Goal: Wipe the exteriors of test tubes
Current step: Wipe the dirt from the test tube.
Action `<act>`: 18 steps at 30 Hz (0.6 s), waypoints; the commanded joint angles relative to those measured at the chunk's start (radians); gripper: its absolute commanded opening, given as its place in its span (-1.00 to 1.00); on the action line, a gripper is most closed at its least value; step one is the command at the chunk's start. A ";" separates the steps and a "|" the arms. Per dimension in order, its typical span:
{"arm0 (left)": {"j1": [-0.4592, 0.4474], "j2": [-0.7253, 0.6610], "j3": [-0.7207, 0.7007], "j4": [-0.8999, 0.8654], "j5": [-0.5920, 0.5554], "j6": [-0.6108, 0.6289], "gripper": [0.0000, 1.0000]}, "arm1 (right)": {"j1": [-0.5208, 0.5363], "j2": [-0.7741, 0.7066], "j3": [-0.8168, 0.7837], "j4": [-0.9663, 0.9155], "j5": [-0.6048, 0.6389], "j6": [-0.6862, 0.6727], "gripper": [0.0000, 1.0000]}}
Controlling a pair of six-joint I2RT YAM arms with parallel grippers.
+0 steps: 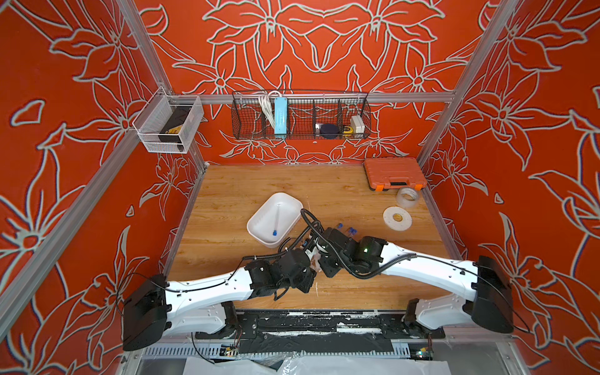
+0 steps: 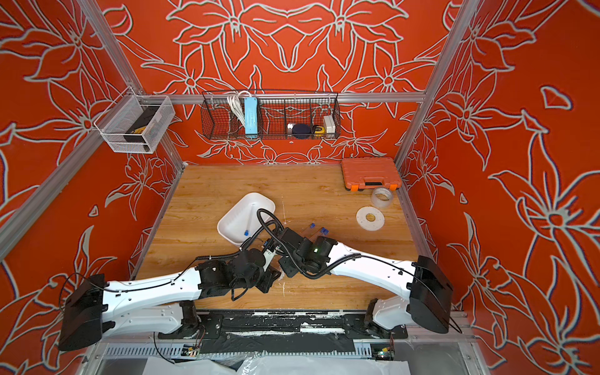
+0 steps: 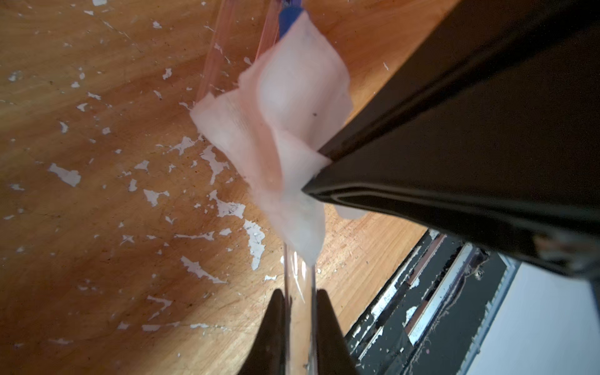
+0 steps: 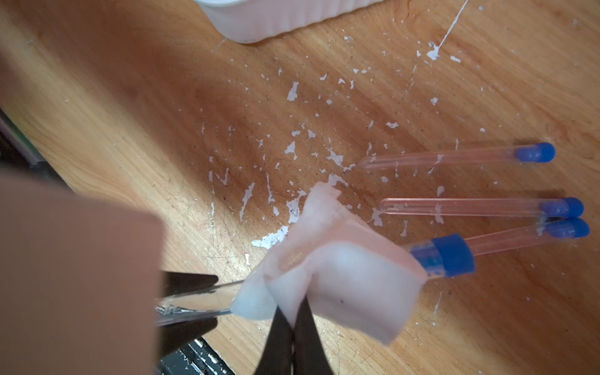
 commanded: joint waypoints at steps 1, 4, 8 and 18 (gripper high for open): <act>-0.005 -0.018 0.017 0.025 -0.010 0.013 -0.74 | 0.010 0.008 0.020 -0.021 0.045 0.010 -1.00; -0.005 -0.033 0.014 0.021 -0.009 0.010 -0.74 | 0.006 0.000 0.021 -0.029 0.078 0.007 -1.00; -0.005 -0.046 0.013 0.018 -0.003 0.006 -0.74 | -0.013 -0.011 0.021 -0.028 0.088 -0.005 -1.00; -0.005 -0.069 -0.016 0.012 0.005 -0.002 -0.75 | -0.105 -0.044 0.027 -0.019 0.050 -0.056 -1.00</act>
